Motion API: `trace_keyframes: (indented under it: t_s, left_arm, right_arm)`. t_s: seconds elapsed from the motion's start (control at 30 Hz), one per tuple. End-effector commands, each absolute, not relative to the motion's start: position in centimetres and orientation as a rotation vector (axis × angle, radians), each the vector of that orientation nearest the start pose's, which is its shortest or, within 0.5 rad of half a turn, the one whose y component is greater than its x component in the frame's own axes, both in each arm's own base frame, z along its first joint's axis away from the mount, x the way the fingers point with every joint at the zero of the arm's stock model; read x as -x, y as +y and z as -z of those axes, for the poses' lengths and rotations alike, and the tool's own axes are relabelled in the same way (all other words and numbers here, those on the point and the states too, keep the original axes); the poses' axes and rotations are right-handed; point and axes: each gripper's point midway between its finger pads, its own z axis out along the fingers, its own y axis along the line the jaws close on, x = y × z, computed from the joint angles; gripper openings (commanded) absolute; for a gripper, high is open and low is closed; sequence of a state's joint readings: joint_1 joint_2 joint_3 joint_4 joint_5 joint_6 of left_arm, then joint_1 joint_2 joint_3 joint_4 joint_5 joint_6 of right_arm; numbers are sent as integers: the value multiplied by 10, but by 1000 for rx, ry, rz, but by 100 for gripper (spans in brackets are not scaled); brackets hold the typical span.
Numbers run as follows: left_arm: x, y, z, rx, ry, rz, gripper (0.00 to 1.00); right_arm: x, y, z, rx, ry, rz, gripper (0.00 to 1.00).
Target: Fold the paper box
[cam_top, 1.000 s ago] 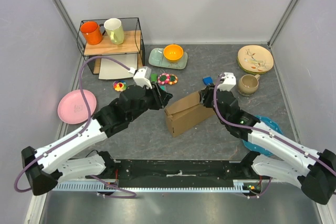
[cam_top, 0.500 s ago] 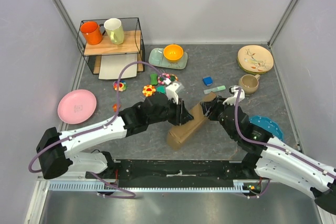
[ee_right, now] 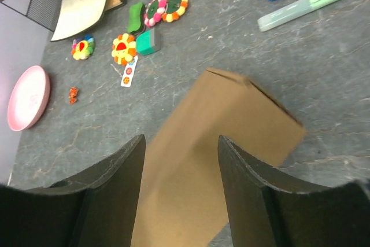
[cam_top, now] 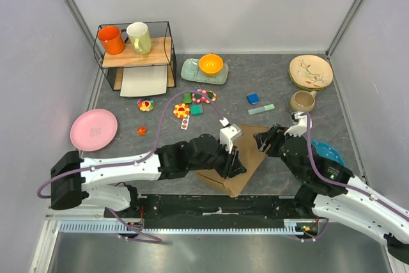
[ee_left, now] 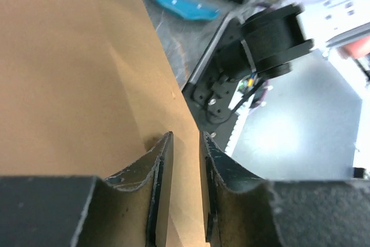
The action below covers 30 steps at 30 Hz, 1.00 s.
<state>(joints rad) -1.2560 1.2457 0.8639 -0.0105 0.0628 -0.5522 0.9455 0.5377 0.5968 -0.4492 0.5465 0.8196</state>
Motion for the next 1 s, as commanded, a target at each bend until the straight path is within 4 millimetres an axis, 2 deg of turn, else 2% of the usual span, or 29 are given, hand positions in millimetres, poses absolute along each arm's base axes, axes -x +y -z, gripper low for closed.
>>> trace_keyframes:
  t_s: [0.0, 0.03, 0.1, 0.17, 0.23, 0.27, 0.33, 0.4, 0.43, 0.47, 0.5, 0.53, 0.57, 0.63, 0.67, 0.73, 0.8, 0.83, 0.87, 0.9, 0.93, 0.97]
  left_arm:
    - [-96, -390, -159, -919, 2102, 1027, 32]
    - [-95, -394, -157, -931, 2104, 1023, 32]
    - [-95, -399, -151, -952, 2117, 997, 33]
    - [-109, -392, -159, -844, 2114, 943, 33]
    - [-115, -382, -162, -769, 2097, 927, 33]
    - [-118, -375, -178, -701, 2067, 951, 34]
    - [-114, -364, -174, -665, 2079, 970, 35]
    - [-103, -355, -173, -626, 2113, 1040, 35]
    - [-98, -354, -172, -613, 2118, 1078, 35]
    - [-87, -354, -171, -605, 2136, 1133, 35]
    - [-79, -348, -165, -611, 2141, 1156, 35]
    - [-73, -349, -168, -621, 2113, 1197, 35]
    - [-62, -349, -164, -661, 2114, 1223, 36]
    - [-53, -343, -145, -708, 2155, 1216, 36]
    - [-46, -340, -137, -740, 2185, 1221, 36]
    - [-44, -332, -122, -700, 2248, 1194, 36]
    - [-51, -318, -105, -612, 2278, 1141, 36]
    - [-53, -313, -103, -553, 2290, 1139, 36]
    - [-60, -307, -109, -488, 2259, 1134, 37]
    - [-64, -296, -100, -450, 2276, 1093, 37]
    - [-66, -290, -99, -397, 2280, 1085, 38]
    - [-73, -284, -110, -331, 2231, 1102, 39]
  right_arm:
    - [-199, 137, -232, -214, 1942, -494, 62]
    - [-201, 133, -242, -224, 1920, -477, 62]
    - [-203, 128, -246, -216, 1919, -433, 62]
    - [-205, 125, -244, -214, 1925, -390, 63]
    - [-205, 122, -229, -216, 1965, -338, 63]
    - [-205, 122, -220, -208, 1987, -311, 63]
    - [-205, 122, -199, -225, 2023, -276, 63]
    - [-210, 129, -188, -225, 2029, -276, 66]
    - [-212, 131, -175, -210, 2048, -244, 68]
    - [-218, 135, -175, -221, 2031, -255, 70]
    - [-221, 134, -168, -221, 2040, -230, 75]
    - [-226, 137, -158, -212, 2065, -202, 76]
    - [-238, 135, -157, -230, 2054, -194, 78]
    - [-247, 139, -133, -215, 2125, -191, 80]
    - [-261, 134, -132, -250, 2107, -191, 80]
    - [-268, 136, -110, -233, 2168, -194, 81]
    - [-277, 136, -103, -240, 2173, -204, 81]
    - [-277, 138, -95, -227, 2197, -210, 81]
    - [-280, 141, -94, -223, 2191, -232, 81]
    - [-276, 142, -87, -212, 2208, -238, 81]
    - [-274, 144, -85, -204, 2213, -257, 81]
    - [-272, 151, -83, -185, 2219, -302, 81]
